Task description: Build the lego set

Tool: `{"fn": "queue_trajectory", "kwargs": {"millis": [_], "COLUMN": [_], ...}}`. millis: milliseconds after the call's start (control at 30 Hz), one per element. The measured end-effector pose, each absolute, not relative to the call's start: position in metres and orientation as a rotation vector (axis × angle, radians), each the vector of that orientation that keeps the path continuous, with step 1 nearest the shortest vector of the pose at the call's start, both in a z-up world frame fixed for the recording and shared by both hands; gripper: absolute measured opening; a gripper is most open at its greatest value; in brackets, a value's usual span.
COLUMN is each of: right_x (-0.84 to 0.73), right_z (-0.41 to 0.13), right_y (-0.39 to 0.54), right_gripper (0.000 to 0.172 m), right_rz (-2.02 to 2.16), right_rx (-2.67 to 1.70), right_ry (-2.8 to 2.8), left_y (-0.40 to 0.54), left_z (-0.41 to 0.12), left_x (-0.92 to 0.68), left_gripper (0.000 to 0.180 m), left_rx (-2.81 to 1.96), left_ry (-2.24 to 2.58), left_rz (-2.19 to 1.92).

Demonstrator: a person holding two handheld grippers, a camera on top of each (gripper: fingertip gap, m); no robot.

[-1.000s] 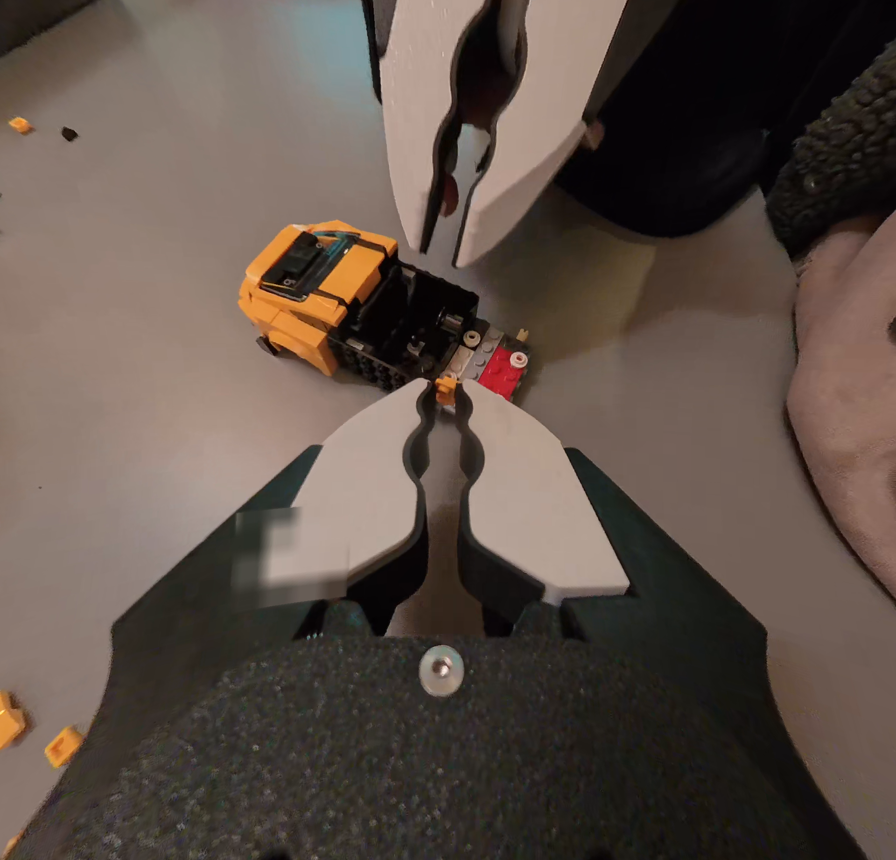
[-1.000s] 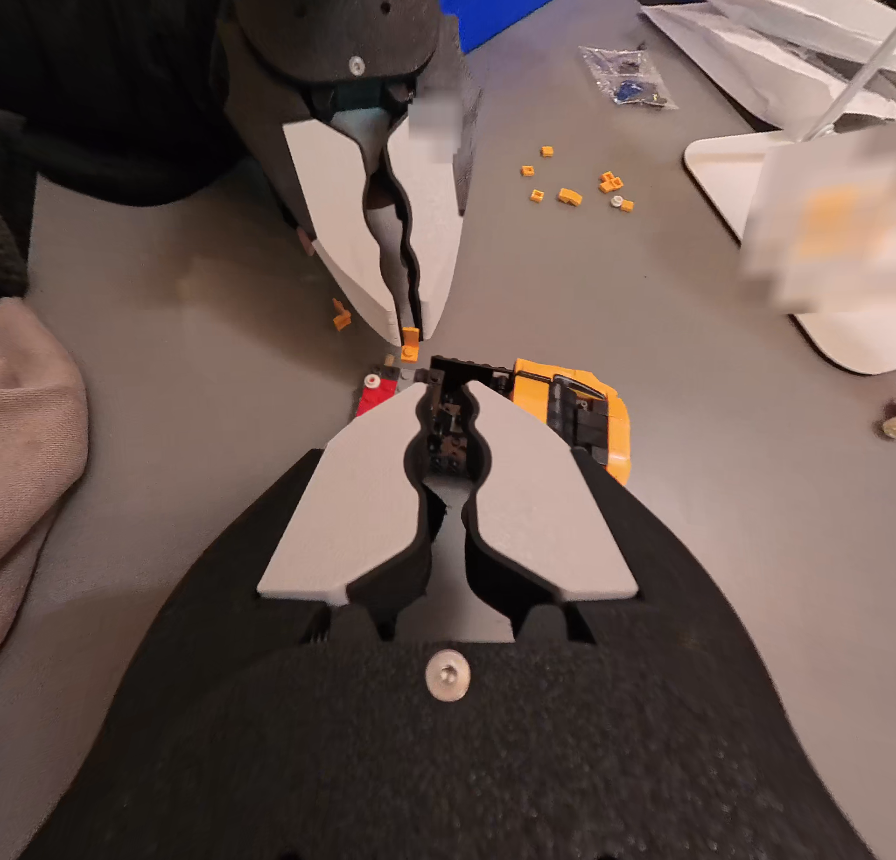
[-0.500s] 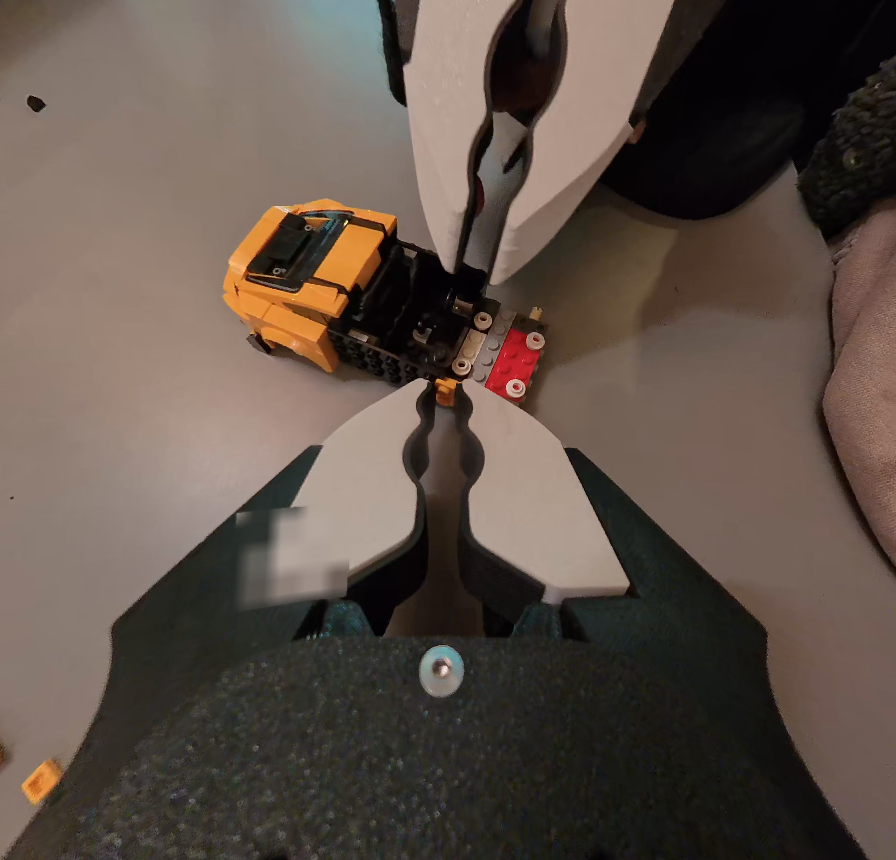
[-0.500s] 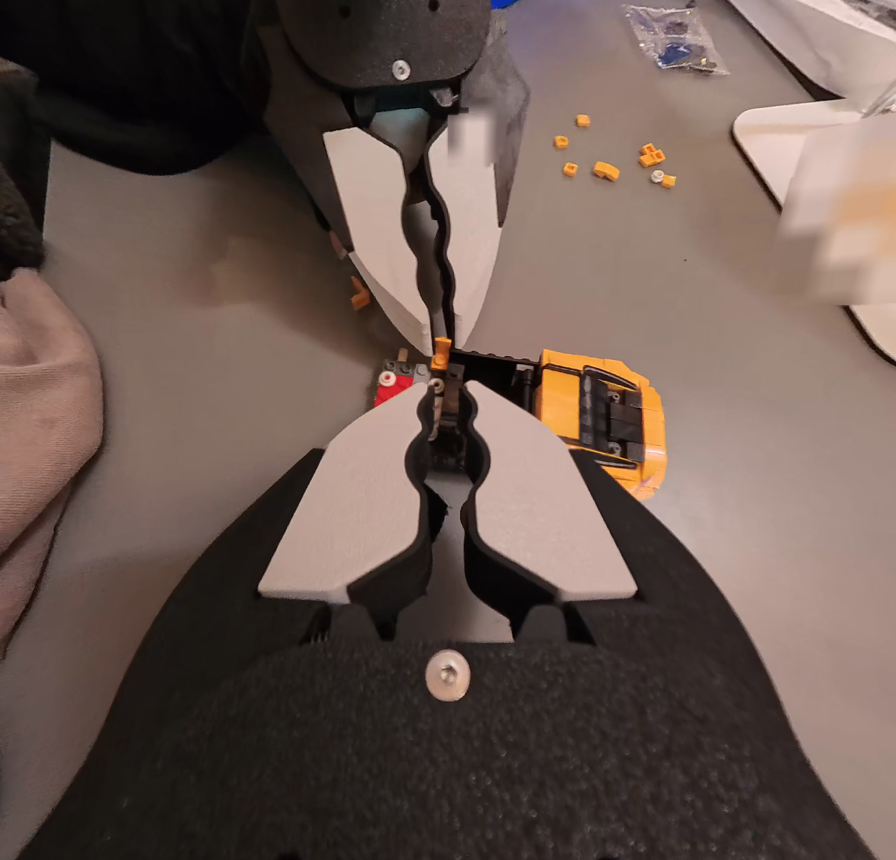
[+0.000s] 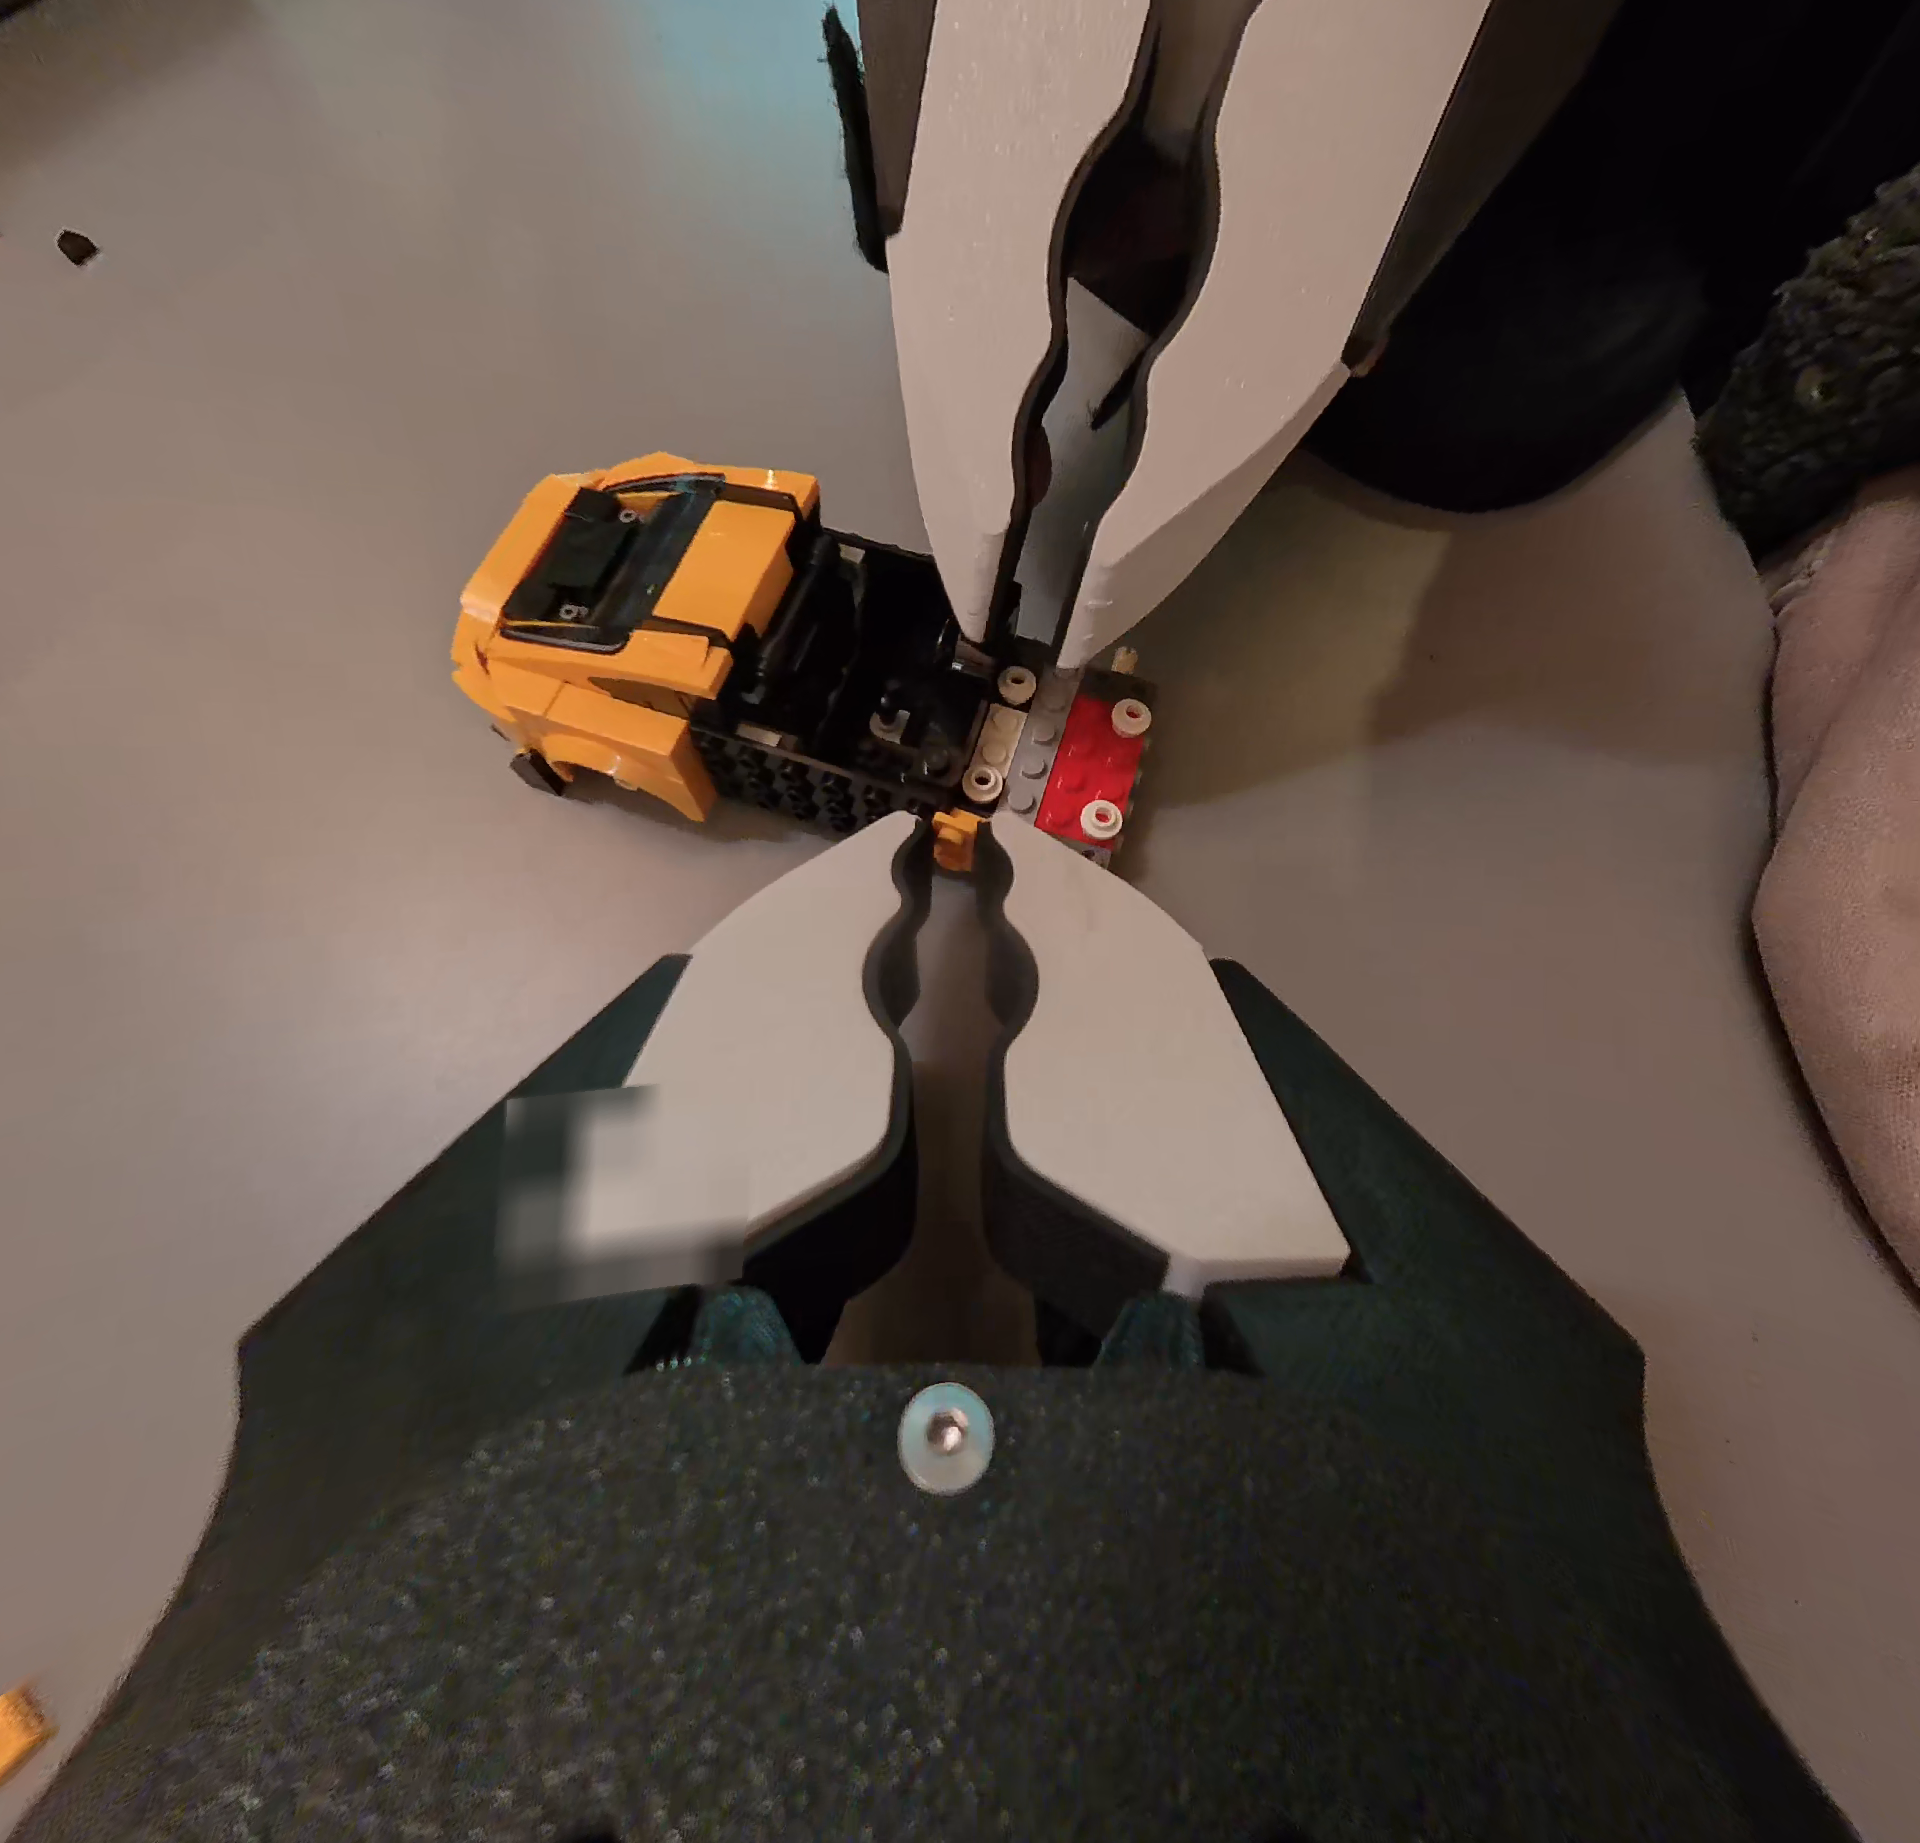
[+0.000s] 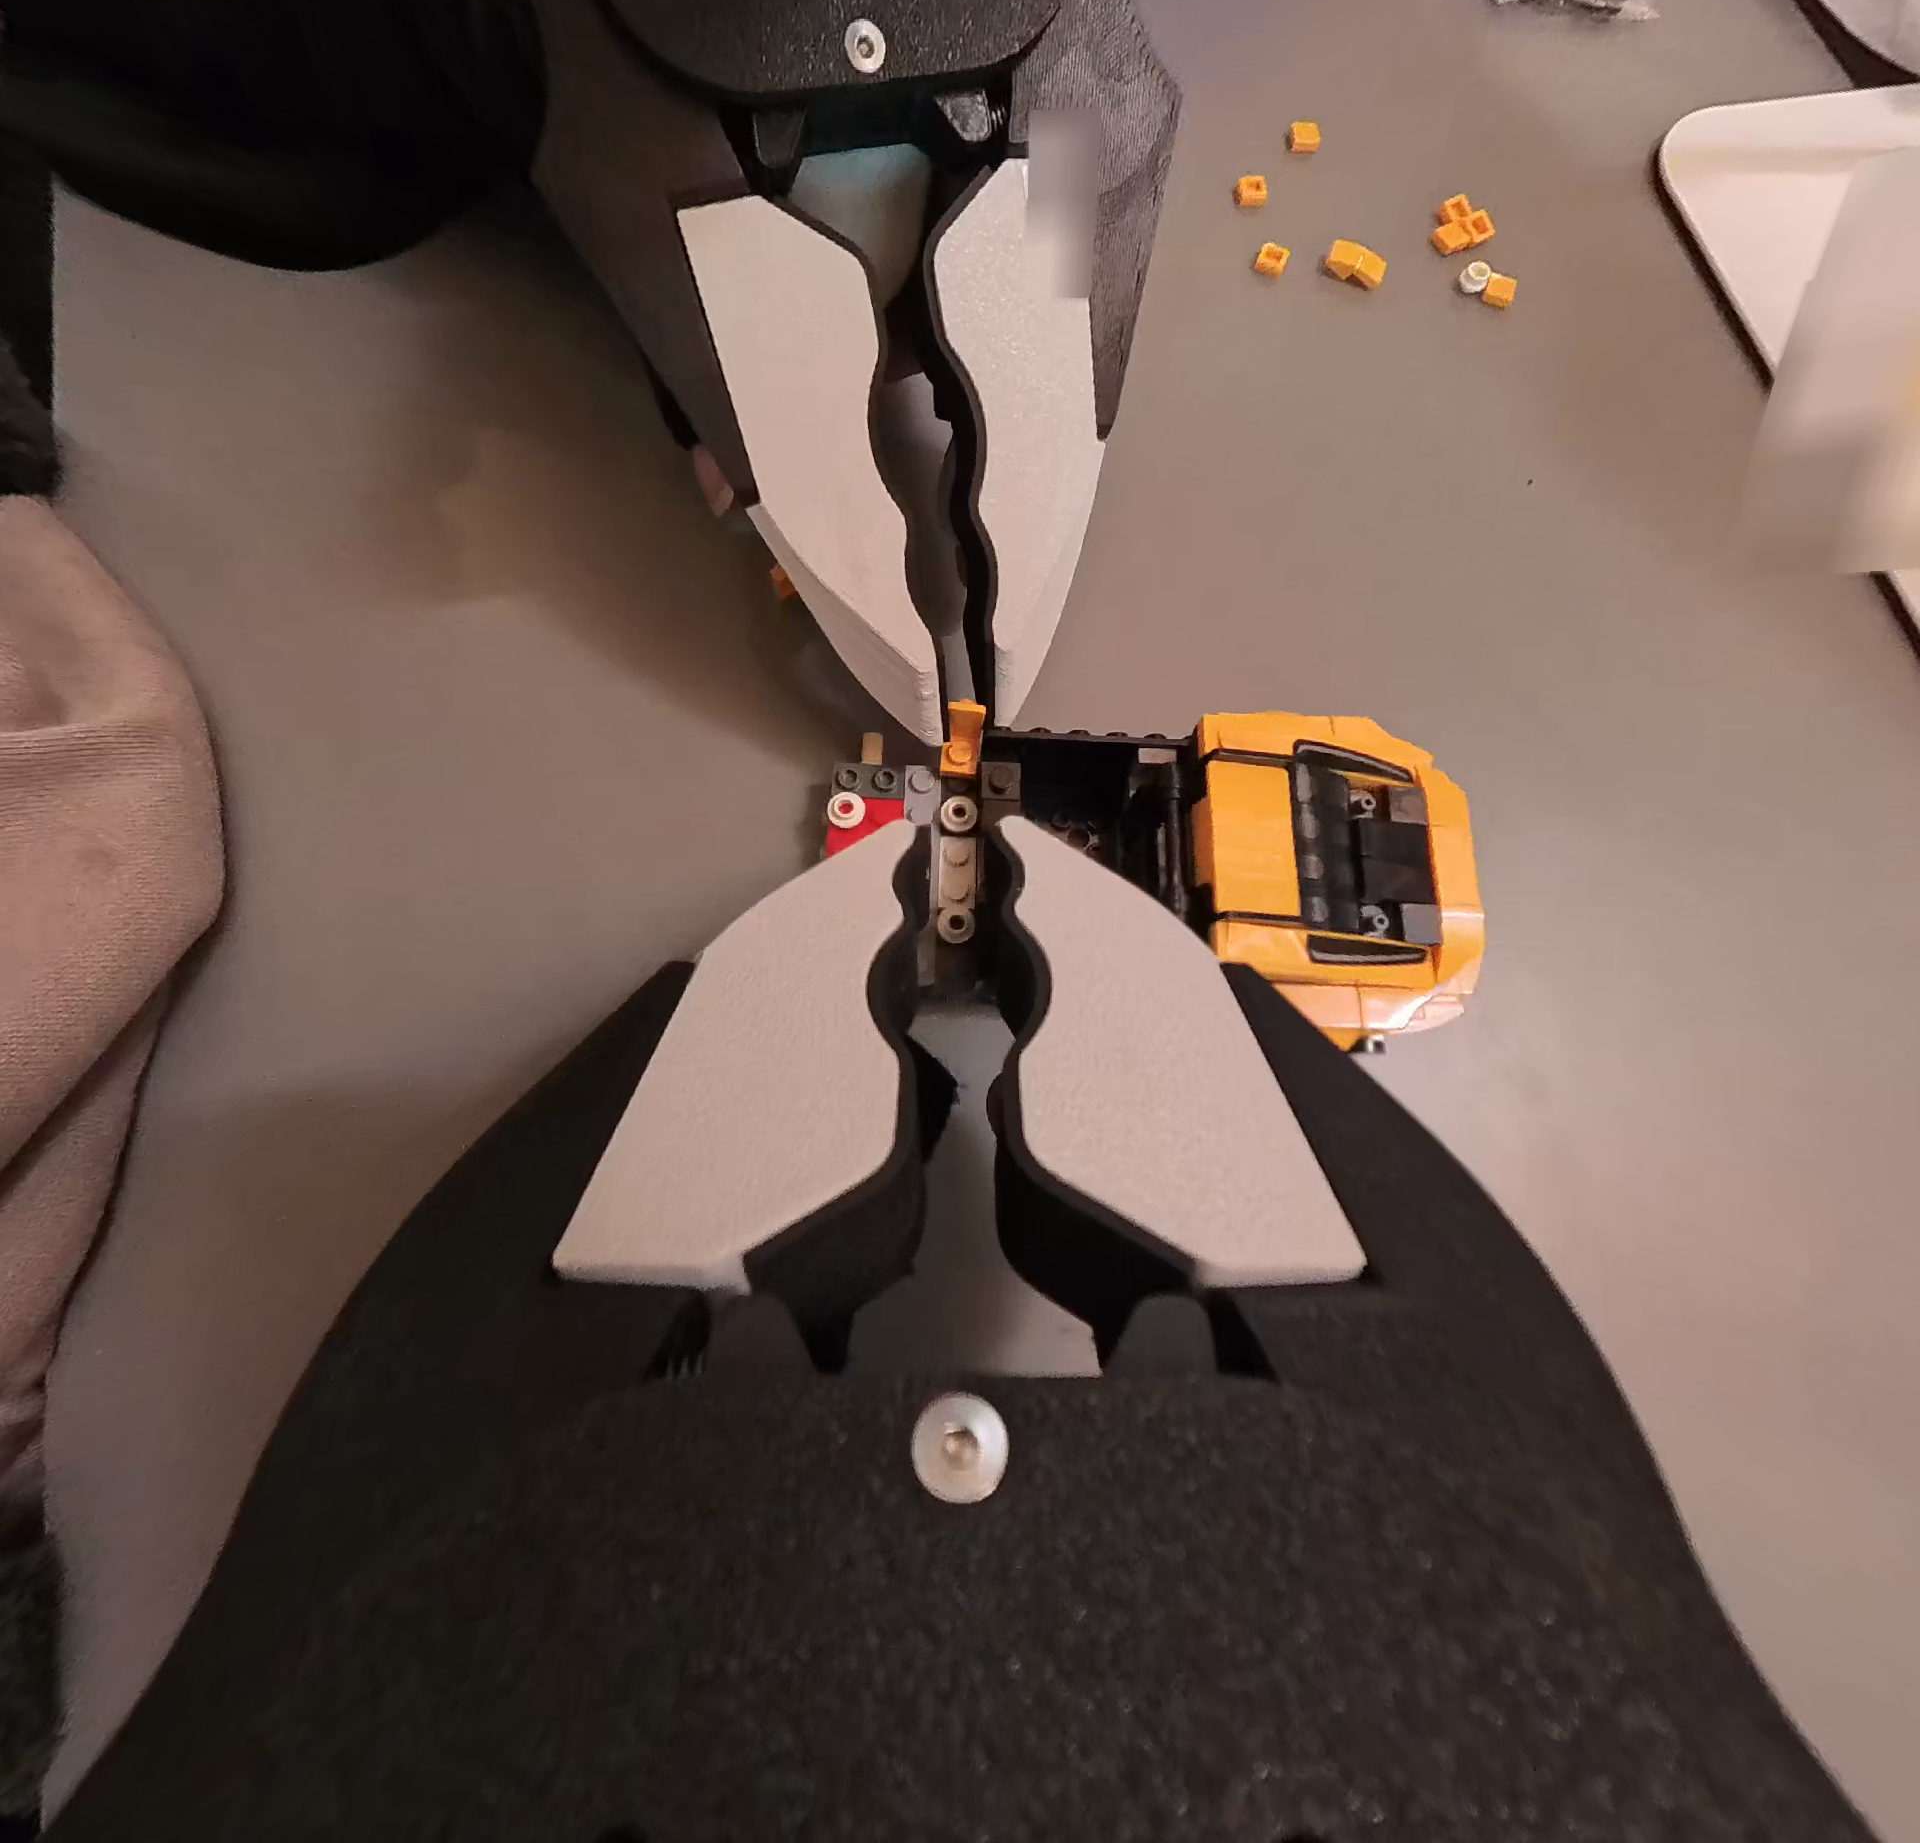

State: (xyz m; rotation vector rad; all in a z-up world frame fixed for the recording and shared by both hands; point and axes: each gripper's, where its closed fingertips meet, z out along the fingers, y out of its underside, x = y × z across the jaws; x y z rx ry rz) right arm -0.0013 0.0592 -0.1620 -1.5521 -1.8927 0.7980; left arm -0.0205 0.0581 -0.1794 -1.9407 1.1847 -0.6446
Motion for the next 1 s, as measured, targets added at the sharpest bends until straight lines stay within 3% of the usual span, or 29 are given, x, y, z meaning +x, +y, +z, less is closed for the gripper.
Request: {"fn": "queue_trajectory", "kwargs": {"millis": [533,867,1000], "right_x": [0.014,0.018,0.018], "right_z": [-0.176,-0.175,-0.175], "right_y": [0.046,0.047,0.047], "right_gripper": [0.009,0.009,0.008], "right_rz": [0.782,0.779,0.774], "right_rx": [-1.603,-1.615,-1.619], "right_ry": [-1.905,-1.885,-1.876], "left_y": [0.058,0.036,0.044], "left_z": [-0.178,-0.194,-0.195], "left_x": [-0.014,-0.038,-0.033], "left_gripper": [0.008,0.017,0.023], "left_rx": [-1.954,-2.062,-2.197], "left_ry": [1.114,1.314,1.177], "left_rz": [-0.576,-0.603,-0.592]}}
